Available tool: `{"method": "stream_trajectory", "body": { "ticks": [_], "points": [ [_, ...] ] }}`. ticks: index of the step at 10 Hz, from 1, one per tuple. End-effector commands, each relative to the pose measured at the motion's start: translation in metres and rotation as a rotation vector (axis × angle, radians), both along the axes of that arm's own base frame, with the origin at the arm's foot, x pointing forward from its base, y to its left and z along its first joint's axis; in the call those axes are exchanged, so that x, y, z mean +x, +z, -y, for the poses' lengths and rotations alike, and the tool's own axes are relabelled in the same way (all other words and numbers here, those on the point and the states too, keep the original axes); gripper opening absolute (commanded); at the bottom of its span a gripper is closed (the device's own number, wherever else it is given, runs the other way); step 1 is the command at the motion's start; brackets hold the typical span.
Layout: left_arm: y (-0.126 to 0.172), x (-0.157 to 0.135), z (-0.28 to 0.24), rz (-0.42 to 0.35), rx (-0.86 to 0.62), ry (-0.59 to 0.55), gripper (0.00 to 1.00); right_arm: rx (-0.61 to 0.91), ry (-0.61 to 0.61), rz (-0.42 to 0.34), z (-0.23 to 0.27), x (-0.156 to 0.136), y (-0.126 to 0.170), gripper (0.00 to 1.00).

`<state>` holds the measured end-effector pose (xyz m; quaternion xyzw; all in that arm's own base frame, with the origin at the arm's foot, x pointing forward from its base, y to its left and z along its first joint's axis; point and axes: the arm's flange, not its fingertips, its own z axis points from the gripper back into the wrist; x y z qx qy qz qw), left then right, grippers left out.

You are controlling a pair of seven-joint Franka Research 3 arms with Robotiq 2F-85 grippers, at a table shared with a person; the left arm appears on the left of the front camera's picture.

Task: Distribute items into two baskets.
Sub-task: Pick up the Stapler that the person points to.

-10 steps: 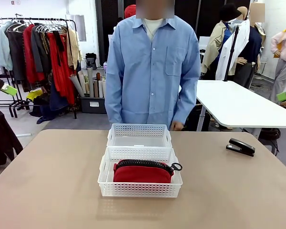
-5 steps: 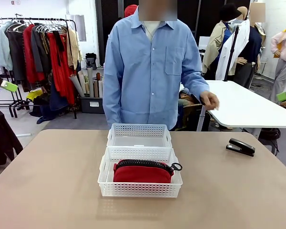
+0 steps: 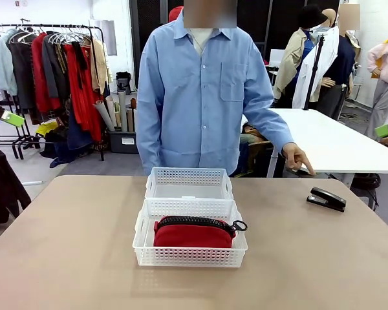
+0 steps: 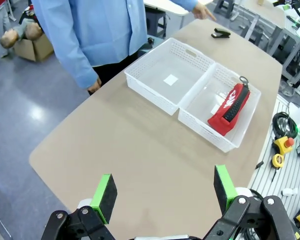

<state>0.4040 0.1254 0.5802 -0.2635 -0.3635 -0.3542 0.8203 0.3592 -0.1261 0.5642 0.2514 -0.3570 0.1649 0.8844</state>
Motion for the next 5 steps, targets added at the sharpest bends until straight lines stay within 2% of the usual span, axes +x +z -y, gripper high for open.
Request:
{"method": "stream_trajectory", "body": {
  "ticks": [1, 5],
  "points": [
    [0.0015, -0.0005, 0.0003, 0.013, -0.016, -0.008, 1.0, 0.015, 0.007, 0.014, -0.0003, 0.0012, 0.0006, 1.0],
    [0.0015, -0.0005, 0.0003, 0.013, -0.016, -0.008, 1.0, 0.015, 0.007, 0.014, -0.0003, 0.0012, 0.0006, 1.0]
  ]
}}
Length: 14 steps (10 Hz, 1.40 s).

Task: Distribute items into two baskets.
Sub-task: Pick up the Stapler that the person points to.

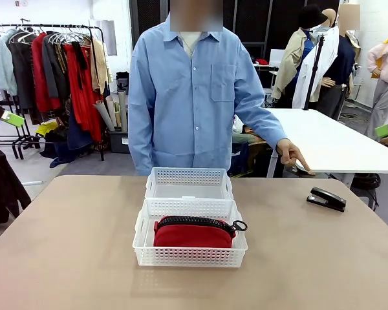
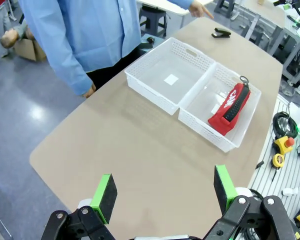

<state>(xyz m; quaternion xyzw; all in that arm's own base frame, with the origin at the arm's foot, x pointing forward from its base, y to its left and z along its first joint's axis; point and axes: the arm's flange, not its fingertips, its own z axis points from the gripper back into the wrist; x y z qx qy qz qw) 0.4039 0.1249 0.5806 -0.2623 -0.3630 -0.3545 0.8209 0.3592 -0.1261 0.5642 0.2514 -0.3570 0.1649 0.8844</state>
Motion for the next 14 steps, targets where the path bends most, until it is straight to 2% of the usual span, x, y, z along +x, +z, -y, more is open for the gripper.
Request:
{"method": "stream_trajectory", "body": {
  "ticks": [1, 8, 12, 14],
  "points": [
    [0.001, 0.0, 0.0, 0.013, -0.019, -0.009, 1.0, 0.015, 0.007, 0.014, 0.0, 0.001, 0.001, 1.0],
    [0.001, 0.0, 0.0, 0.013, -0.019, -0.009, 1.0, 0.0, 0.0, 0.0, 0.0, 0.0, 0.0, 1.0],
    [0.001, 0.0, 0.0, 0.013, -0.019, -0.009, 1.0, -0.16, 0.085, -0.119, -0.005, 0.084, 0.001, 1.0],
    [0.001, 0.0, 0.0, 0.013, -0.019, -0.009, 1.0, -0.271, 0.195, -0.212, -0.005, 0.131, -0.011, 1.0]
  ]
}}
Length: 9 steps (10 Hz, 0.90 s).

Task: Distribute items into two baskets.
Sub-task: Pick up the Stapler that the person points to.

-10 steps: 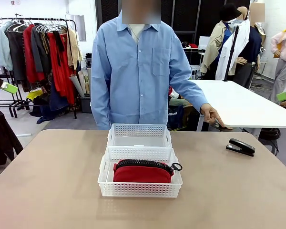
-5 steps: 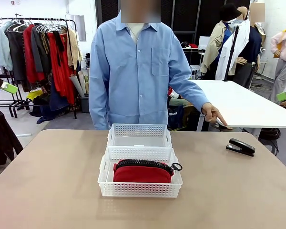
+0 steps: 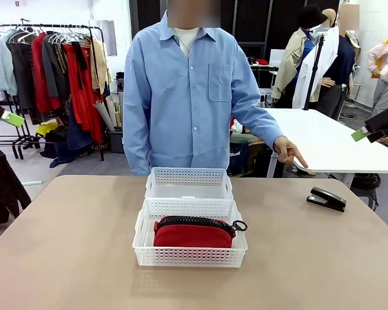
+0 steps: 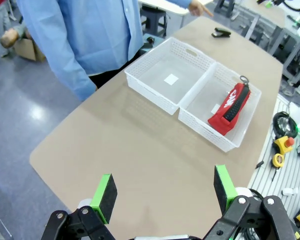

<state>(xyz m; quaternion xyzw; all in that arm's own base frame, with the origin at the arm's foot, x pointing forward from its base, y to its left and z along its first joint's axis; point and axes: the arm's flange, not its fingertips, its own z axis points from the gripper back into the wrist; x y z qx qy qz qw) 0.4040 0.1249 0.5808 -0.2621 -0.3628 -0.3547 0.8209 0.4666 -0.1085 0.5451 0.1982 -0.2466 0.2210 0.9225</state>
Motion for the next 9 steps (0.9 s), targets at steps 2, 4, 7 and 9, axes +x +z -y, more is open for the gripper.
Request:
{"method": "stream_trajectory", "body": {
  "ticks": [2, 4, 7, 9],
  "points": [
    [0.001, 0.0, 0.0, 0.013, -0.02, -0.008, 1.0, -0.152, 0.178, -0.146, 0.017, 0.06, -0.01, 1.0],
    [0.001, 0.0, 0.0, 0.013, -0.02, -0.008, 1.0, -0.203, 0.218, -0.169, 0.02, 0.096, -0.029, 1.0],
    [0.001, 0.0, 0.0, 0.013, -0.02, -0.008, 1.0, -0.255, 0.232, -0.163, 0.021, 0.126, -0.067, 1.0],
    [0.001, 0.0, 0.0, 0.013, -0.02, -0.008, 1.0, -0.361, 0.268, -0.086, 0.026, 0.133, -0.095, 1.0]
  ]
}}
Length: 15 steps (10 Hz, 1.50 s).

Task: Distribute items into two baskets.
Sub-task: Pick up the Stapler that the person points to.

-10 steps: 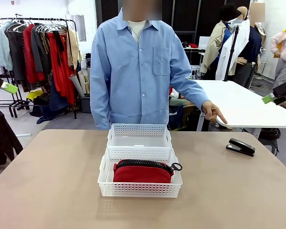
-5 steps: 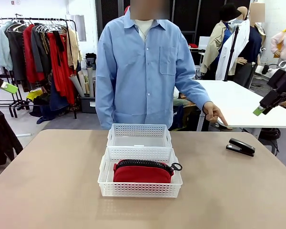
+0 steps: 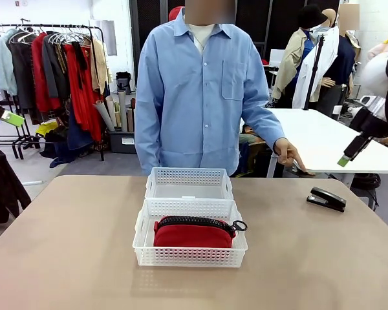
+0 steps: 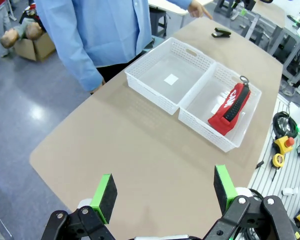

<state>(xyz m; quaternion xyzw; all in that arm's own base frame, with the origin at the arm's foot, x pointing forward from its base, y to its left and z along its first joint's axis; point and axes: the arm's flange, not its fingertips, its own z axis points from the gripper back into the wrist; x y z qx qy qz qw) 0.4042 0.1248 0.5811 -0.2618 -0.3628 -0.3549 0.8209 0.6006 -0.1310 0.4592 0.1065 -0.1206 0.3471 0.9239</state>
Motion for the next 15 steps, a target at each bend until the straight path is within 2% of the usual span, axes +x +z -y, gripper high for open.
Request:
{"method": "stream_trajectory", "body": {
  "ticks": [1, 4, 7, 15],
  "points": [
    [0.001, -0.001, 0.0, 0.013, -0.02, -0.008, 1.0, -0.077, 0.066, 0.07, 0.002, -0.001, -0.018, 1.0],
    [0.001, -0.001, 0.0, 0.013, -0.02, -0.008, 1.0, -0.127, 0.126, 0.072, -0.002, 0.0, -0.047, 1.0],
    [0.001, -0.001, 0.0, 0.013, -0.02, -0.008, 1.0, -0.105, 0.161, 0.013, -0.012, 0.002, -0.072, 1.0],
    [0.001, -0.001, 0.0, 0.013, -0.02, -0.008, 1.0, -0.146, 0.206, -0.059, -0.017, 0.007, -0.121, 1.0]
  ]
}}
